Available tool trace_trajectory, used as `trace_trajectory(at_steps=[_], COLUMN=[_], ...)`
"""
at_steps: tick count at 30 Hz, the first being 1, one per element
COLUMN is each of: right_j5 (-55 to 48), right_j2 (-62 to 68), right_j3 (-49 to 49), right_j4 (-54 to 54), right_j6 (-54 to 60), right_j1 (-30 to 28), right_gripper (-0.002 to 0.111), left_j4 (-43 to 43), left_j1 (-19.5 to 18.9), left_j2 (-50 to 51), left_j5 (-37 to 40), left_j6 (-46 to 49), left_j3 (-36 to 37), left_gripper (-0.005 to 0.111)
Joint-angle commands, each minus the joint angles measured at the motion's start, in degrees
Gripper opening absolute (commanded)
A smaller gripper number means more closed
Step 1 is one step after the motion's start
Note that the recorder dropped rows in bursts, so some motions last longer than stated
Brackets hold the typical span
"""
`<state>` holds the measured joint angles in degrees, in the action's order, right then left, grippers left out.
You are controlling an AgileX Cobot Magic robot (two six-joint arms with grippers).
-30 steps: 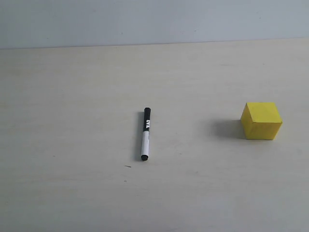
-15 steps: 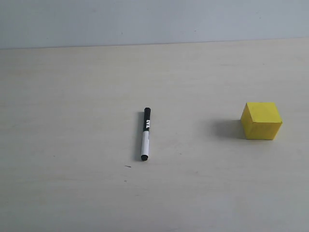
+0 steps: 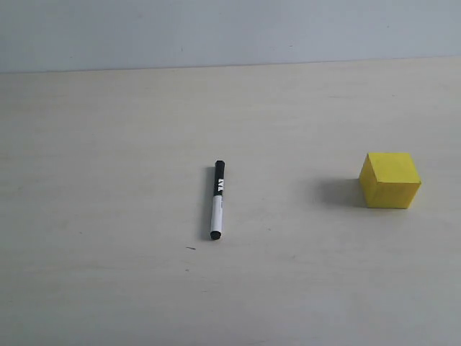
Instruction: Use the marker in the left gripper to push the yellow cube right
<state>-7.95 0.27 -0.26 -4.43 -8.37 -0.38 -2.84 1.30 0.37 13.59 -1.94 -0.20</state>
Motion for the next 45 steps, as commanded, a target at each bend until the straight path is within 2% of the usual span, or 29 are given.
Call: trace_trajectory(at_steps=[1,4,14,45], right_j5=[0.27,0.27,0.27,0.27], right_j2=[-0.27,-0.27,-0.27,-0.27], right_j3=[0.26,0.26,0.26,0.26], right_j4=[-0.09,-0.09,-0.09,-0.09], right_j6=[0.15,0.15,0.15,0.15], right_j1=[0.05,0.05,0.05,0.05], right_gripper=[0.0,0.0,0.0,0.0], left_j4=[0.46,0.5,-1.05,-1.05], left_j1=[-0.18,-0.18,-0.18,-0.18], left_j2=[-0.37,-0.37,-0.37,-0.37], left_j5=[-4.91,-7.89,-3.4,-3.28], left_j6=[0.03,0.03,0.02,0.02], left_j3=[0.2,0.2,0.2,0.2], left_gripper=[0.0,0.0,0.0,0.0])
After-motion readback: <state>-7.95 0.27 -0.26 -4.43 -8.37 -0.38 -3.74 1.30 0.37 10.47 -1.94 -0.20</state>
